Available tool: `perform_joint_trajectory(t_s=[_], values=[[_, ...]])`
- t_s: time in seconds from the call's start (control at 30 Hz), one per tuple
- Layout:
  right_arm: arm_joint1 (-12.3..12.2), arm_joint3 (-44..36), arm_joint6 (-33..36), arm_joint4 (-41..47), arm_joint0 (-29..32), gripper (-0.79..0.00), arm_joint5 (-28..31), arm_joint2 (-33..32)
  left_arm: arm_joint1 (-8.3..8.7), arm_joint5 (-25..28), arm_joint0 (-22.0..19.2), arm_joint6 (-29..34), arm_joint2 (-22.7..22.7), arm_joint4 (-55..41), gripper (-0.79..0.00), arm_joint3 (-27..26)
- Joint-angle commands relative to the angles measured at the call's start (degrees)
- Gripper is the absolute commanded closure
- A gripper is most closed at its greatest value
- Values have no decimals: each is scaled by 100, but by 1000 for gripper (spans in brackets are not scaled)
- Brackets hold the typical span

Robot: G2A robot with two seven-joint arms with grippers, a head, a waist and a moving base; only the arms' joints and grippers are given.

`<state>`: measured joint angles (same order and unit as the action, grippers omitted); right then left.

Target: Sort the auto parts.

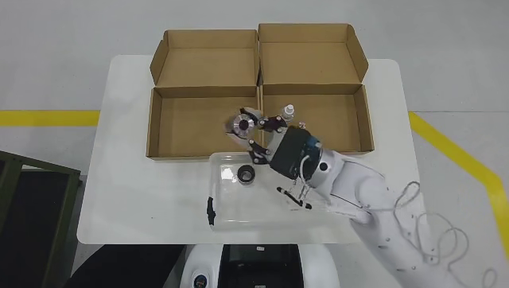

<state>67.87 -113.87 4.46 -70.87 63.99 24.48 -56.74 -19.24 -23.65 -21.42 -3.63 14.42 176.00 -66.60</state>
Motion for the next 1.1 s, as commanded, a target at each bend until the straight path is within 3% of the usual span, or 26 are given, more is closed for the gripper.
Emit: perform_joint_trajectory(t_s=[0.0,0.5,1.07], values=[[19,82,286,-105,-87,0,-12,96,0,0,0,0,0,0,-785,0],[311,1151,1491,-104,-991,0,-250,890,0,0,0,0,0,0,-785,0],[970,2944,2007,408,-2366,0,-239,2058,0,0,0,0,0,0,-785,0]])
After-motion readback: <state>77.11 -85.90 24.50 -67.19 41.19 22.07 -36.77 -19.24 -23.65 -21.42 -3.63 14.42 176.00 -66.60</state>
